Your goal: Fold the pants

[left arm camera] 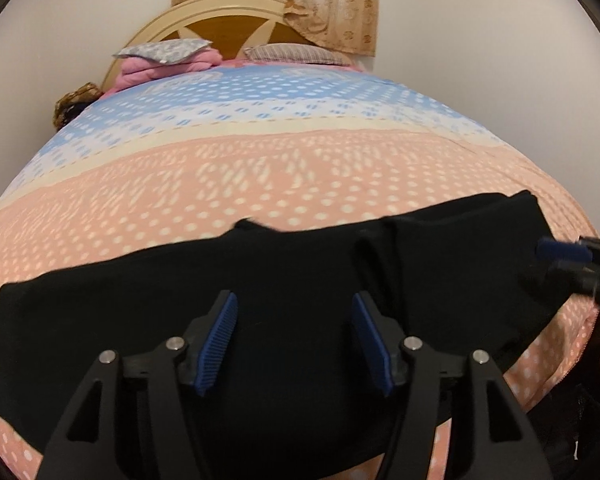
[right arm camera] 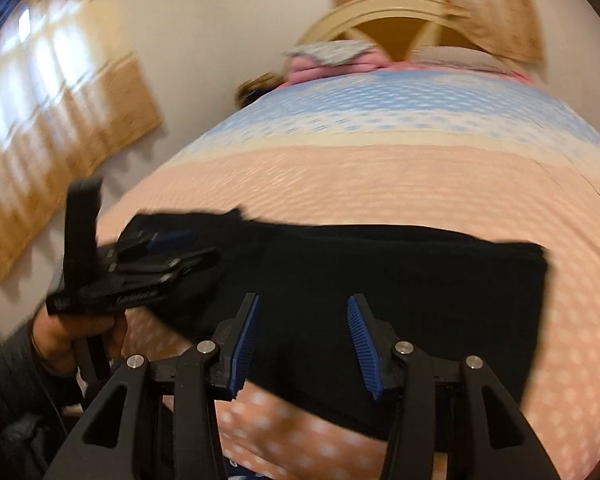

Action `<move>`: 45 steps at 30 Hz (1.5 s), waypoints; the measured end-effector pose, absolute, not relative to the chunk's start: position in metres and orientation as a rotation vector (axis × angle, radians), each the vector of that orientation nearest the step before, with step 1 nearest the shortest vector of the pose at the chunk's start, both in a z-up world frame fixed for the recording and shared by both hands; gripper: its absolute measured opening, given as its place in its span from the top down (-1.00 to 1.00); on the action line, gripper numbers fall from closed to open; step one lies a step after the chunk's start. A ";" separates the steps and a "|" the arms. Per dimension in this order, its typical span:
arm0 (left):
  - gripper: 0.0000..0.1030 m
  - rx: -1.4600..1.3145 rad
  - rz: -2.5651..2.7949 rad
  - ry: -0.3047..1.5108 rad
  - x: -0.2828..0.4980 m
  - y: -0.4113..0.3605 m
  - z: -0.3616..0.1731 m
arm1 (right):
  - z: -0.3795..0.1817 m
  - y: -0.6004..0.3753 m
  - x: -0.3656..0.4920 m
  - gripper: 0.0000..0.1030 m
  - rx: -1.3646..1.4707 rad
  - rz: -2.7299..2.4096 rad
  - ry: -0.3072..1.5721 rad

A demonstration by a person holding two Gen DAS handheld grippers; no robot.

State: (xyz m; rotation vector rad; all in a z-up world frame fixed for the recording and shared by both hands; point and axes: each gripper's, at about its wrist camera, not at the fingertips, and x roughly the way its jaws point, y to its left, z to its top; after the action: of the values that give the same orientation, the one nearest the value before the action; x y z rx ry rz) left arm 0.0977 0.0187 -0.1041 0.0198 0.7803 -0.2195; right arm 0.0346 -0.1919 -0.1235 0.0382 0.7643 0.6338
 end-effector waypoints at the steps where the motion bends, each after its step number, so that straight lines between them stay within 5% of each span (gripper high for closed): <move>1: -0.22 0.015 -0.209 0.783 0.097 0.024 -0.105 | -0.126 -0.179 0.032 0.09 0.015 0.655 0.761; 8: -0.25 -0.020 -0.186 0.814 0.100 0.046 -0.117 | -0.172 -0.120 0.039 0.08 -0.042 0.738 0.917; 14: -0.25 0.016 -0.168 0.804 0.093 0.065 -0.112 | -0.158 -0.140 0.038 0.06 0.059 0.754 0.873; 25: -0.38 -0.116 0.166 0.817 0.055 0.235 -0.119 | -0.141 -0.172 0.009 0.01 0.092 0.755 0.730; 34: -0.42 -0.301 0.056 0.777 0.053 0.236 -0.139 | -0.145 -0.163 -0.005 0.01 0.020 0.748 0.719; 42: 0.26 -0.211 0.064 0.802 0.053 0.222 -0.127 | -0.151 -0.181 0.001 0.01 0.131 0.698 0.744; 45: 0.35 -0.188 0.079 0.790 0.054 0.215 -0.120 | -0.147 -0.188 -0.004 0.00 0.133 0.684 0.711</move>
State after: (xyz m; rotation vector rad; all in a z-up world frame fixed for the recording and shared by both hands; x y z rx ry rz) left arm 0.0544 0.2150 -0.1201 -0.1878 0.7903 0.0792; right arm -0.0043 -0.1880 -0.1467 0.1334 0.7109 0.6840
